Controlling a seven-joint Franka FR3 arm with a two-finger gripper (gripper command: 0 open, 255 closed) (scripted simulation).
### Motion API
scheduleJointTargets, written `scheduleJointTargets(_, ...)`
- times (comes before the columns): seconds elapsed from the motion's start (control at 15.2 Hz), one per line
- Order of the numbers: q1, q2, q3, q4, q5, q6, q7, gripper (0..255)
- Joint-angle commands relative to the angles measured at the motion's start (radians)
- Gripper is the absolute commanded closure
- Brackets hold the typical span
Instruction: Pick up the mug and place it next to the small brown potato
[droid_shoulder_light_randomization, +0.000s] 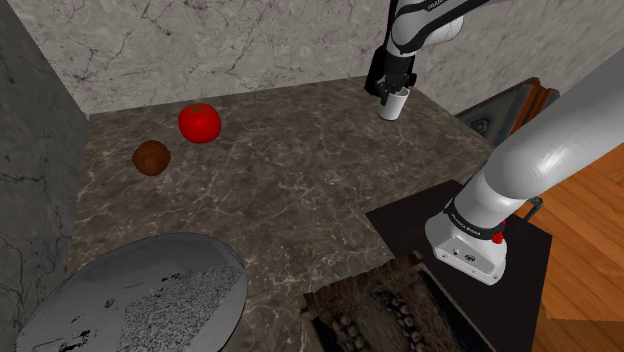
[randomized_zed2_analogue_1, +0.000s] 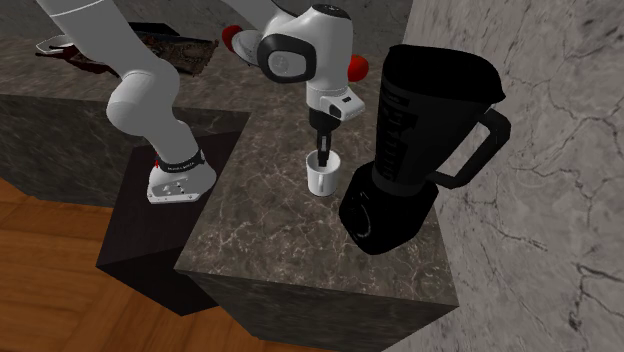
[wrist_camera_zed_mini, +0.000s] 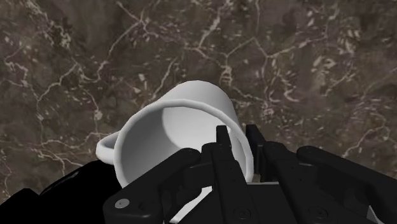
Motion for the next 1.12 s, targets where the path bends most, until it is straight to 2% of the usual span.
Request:
scheduleJointTargets(0.0, 0.000, 0.000, 0.000, 0.000, 0.000, 0.000, 0.000, 255)
scheduleJointTargets(0.4, 0.000, 0.000, 0.000, 0.000, 0.000, 0.000, 0.000, 255)
scheduleJointTargets(1.06, 0.000, -0.082, 0.011, 0.068, -0.004, -0.149, -0.001, 255)
